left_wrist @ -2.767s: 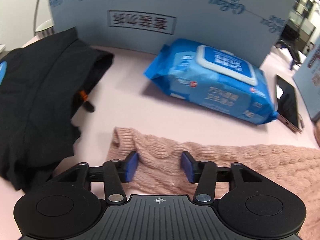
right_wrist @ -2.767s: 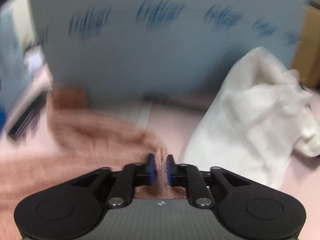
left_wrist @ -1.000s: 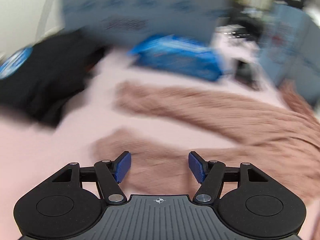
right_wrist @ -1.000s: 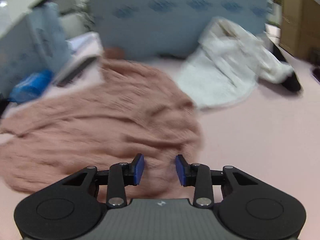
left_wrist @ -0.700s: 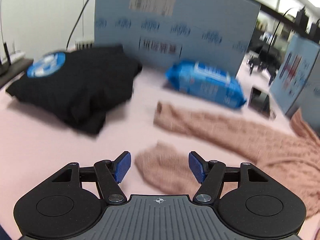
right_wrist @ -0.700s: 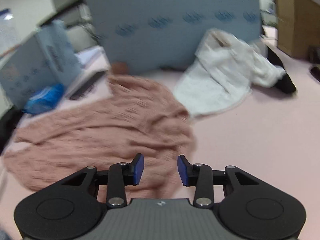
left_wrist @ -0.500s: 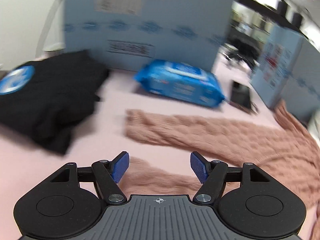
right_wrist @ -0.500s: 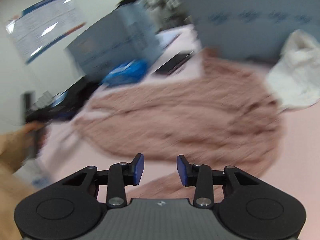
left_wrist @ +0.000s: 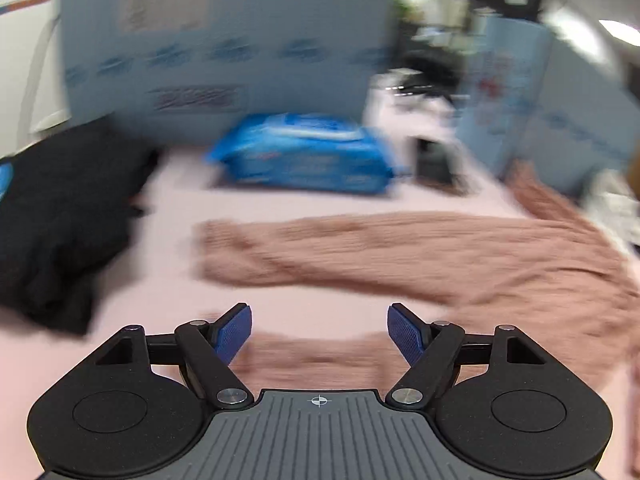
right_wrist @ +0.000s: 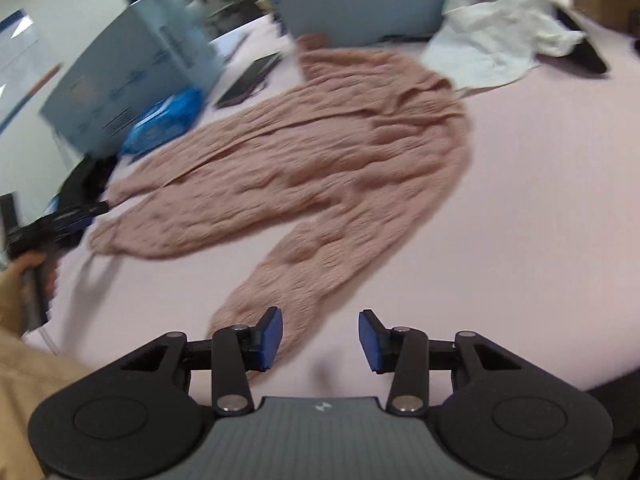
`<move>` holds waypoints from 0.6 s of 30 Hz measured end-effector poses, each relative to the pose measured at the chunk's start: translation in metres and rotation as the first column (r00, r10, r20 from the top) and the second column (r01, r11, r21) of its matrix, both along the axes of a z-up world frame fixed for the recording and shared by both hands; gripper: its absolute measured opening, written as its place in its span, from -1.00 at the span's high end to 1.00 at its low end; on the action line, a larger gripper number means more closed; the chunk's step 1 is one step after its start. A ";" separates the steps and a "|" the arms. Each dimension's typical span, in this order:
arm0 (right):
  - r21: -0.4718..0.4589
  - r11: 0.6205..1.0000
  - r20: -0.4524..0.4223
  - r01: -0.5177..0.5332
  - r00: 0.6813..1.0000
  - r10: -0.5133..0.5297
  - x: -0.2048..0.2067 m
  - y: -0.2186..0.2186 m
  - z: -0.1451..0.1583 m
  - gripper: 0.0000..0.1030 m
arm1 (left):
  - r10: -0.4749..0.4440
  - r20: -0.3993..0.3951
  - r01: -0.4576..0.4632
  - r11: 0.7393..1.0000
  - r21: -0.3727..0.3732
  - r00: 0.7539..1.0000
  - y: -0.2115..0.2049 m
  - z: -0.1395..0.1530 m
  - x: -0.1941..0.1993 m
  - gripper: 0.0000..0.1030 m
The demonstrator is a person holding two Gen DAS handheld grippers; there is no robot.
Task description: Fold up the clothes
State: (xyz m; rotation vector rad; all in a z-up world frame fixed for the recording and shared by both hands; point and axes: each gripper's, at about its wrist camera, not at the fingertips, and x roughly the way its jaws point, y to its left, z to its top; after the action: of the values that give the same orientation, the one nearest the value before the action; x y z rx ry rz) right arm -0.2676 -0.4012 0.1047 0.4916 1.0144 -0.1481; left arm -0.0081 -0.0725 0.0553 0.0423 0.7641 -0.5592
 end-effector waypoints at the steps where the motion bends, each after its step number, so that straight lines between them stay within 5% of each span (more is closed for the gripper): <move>1: -0.014 1.000 -0.006 0.006 1.000 -0.006 0.000 0.004 -0.001 0.09 | -0.060 0.001 0.060 0.998 -0.008 0.998 -0.012 0.002 -0.007 -0.51; 6: -0.110 0.993 -0.042 -0.044 0.998 0.040 0.009 0.032 -0.005 -0.01 | -0.356 0.004 0.355 0.934 -0.041 0.935 -0.067 0.007 -0.049 -0.57; 11: -0.089 0.960 -0.121 -0.264 0.960 0.252 0.026 0.066 -0.013 -0.08 | -0.454 -0.109 0.443 0.890 -0.108 0.885 -0.099 -0.004 -0.076 -0.58; 14: -0.054 0.965 -0.124 -0.257 0.961 0.249 0.029 0.061 -0.020 -0.07 | -0.510 -0.137 0.500 0.860 -0.100 0.850 -0.118 -0.010 -0.090 -0.58; 15: -0.037 0.969 -0.114 -0.246 0.964 0.241 0.031 0.059 -0.022 -0.02 | -0.512 -0.140 0.503 0.859 -0.095 0.848 -0.124 -0.012 -0.092 -0.58; 18: -0.059 0.951 -0.106 -0.303 0.949 0.296 0.037 0.058 -0.029 0.66 | -0.487 -0.140 0.481 0.873 -0.080 0.862 -0.137 -0.013 -0.093 -0.58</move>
State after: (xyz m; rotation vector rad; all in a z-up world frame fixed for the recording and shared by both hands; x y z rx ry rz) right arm -0.2301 -0.3434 0.0757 0.2589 1.1610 0.0628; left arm -0.1006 -0.2091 0.0427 0.1570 0.8995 -1.0707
